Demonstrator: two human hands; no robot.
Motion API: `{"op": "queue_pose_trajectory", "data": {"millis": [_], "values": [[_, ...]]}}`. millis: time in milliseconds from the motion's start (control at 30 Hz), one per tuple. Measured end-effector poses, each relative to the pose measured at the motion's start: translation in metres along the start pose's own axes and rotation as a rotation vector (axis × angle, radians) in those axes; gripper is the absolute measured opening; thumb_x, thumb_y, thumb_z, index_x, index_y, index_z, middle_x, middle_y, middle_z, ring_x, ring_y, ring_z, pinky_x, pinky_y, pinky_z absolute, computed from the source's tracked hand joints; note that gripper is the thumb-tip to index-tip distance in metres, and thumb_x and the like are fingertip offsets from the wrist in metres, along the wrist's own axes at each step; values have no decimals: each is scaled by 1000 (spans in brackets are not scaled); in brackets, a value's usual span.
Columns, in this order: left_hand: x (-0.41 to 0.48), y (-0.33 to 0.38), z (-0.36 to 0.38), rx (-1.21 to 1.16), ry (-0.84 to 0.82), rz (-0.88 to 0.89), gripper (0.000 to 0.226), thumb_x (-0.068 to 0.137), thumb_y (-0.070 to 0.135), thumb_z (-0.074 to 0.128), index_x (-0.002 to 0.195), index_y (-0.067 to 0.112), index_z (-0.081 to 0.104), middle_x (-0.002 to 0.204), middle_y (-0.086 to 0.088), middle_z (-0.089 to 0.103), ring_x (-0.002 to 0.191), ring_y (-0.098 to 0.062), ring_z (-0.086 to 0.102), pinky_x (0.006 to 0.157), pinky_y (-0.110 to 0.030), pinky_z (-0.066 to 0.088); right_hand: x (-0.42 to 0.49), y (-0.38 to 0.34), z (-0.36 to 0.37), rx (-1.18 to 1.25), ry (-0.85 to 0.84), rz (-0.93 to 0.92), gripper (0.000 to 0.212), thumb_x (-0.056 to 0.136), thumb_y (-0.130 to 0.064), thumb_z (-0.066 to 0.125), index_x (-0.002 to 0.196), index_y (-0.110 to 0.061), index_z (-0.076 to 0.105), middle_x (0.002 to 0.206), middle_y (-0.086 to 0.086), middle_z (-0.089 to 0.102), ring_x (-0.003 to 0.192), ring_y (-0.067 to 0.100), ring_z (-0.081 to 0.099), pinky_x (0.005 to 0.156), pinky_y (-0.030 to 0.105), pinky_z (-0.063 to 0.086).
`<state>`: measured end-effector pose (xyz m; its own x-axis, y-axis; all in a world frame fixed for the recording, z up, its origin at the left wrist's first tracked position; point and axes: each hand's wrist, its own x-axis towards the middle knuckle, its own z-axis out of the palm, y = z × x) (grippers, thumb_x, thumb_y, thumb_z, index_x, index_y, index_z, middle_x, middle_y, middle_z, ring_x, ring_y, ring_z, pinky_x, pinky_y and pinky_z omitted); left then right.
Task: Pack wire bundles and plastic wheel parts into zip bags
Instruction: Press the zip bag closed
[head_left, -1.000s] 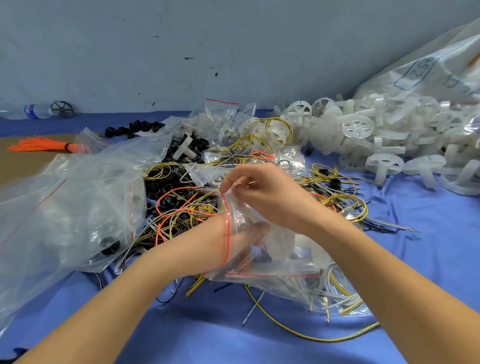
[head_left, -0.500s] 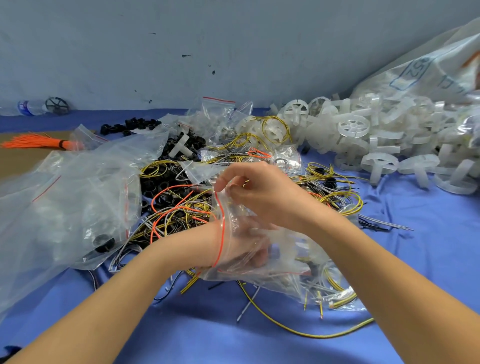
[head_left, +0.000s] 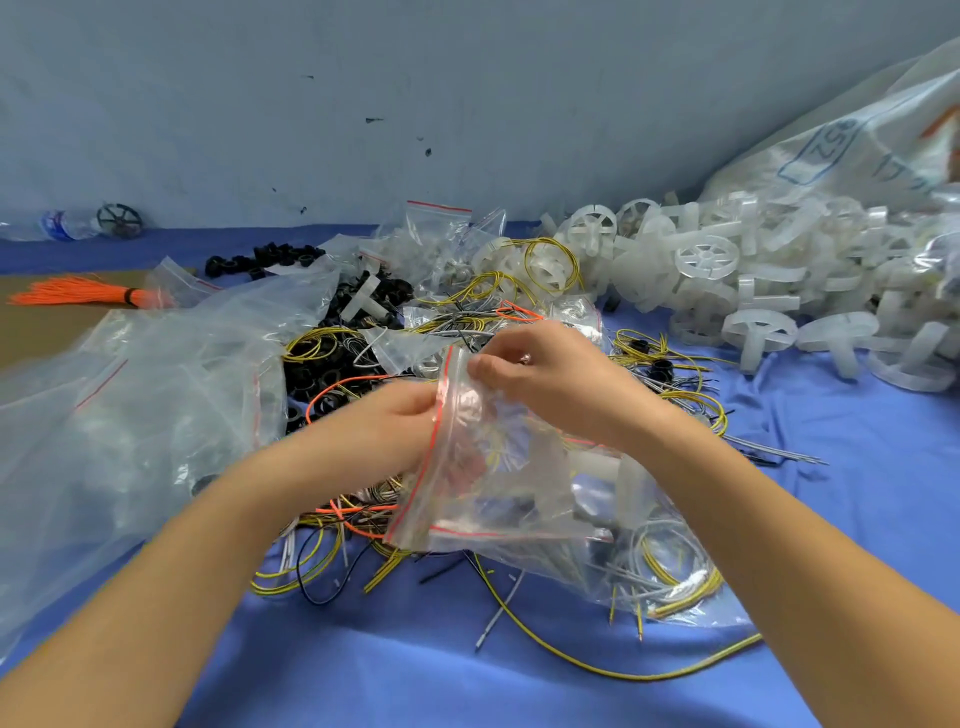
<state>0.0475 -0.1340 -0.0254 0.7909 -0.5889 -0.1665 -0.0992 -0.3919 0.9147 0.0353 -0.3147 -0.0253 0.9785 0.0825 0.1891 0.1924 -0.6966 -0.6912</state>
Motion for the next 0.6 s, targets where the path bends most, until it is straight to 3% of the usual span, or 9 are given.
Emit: {"op": "queue_pose_trajectory", "data": {"millis": [100, 167, 200, 267, 367, 433, 533, 600], "values": [[0, 1, -23, -80, 79, 49, 66, 85, 64, 33, 89, 14, 75, 78, -10, 75, 74, -30, 64, 71, -37, 47, 1, -2, -12, 64, 148, -8, 22, 95, -35, 60, 87, -18, 72, 77, -7, 68, 71, 11, 61, 67, 29, 47], [-3, 0, -37, 82, 108, 154, 73, 82, 80, 30, 86, 25, 77, 83, -5, 73, 77, -19, 63, 73, -36, 45, 0, -4, -22, 105, 250, -6, 20, 94, -35, 60, 88, -21, 73, 78, -7, 68, 74, 11, 65, 66, 27, 46], [-5, -2, -40, 227, 99, 217, 66, 82, 82, 34, 91, 31, 76, 90, 1, 72, 81, -9, 64, 77, -32, 46, 0, -5, -27, 137, 300, -11, 19, 94, -33, 61, 88, -21, 73, 77, -6, 68, 73, 13, 66, 64, 26, 45], [-9, -8, -42, 460, 106, 272, 49, 78, 79, 46, 100, 42, 70, 99, 16, 63, 90, 2, 62, 83, -25, 46, 0, -8, -38, 213, 383, -34, 17, 94, -29, 62, 86, -18, 73, 77, -2, 69, 71, 16, 68, 67, 27, 47], [-5, -13, -37, 467, 227, 276, 30, 79, 67, 54, 95, 45, 67, 113, 15, 49, 98, 3, 58, 81, -11, 44, -4, -14, -47, 283, 423, -92, 15, 94, -27, 64, 88, -16, 72, 75, -3, 68, 67, 12, 68, 69, 30, 50], [-2, -12, -37, 424, 365, 281, 20, 82, 56, 57, 89, 39, 66, 123, 9, 46, 101, -6, 58, 88, -19, 47, -7, -18, -47, 299, 448, -121, 14, 94, -26, 64, 88, -17, 72, 72, -7, 67, 67, 12, 68, 64, 25, 48], [-7, 4, -38, 402, 394, 305, 19, 88, 44, 59, 89, 28, 68, 104, 2, 67, 95, -16, 64, 92, -43, 50, -12, -25, -52, 350, 500, -149, 12, 95, -24, 64, 85, -22, 71, 73, -5, 67, 69, 21, 66, 67, 32, 51], [-16, 23, -40, 418, 424, 404, 25, 88, 50, 57, 88, 28, 68, 86, 1, 71, 79, -15, 66, 79, -31, 52, -16, -32, -60, 439, 539, -184, 12, 95, -23, 64, 85, -23, 70, 73, -7, 66, 68, 16, 63, 66, 31, 50]]}}
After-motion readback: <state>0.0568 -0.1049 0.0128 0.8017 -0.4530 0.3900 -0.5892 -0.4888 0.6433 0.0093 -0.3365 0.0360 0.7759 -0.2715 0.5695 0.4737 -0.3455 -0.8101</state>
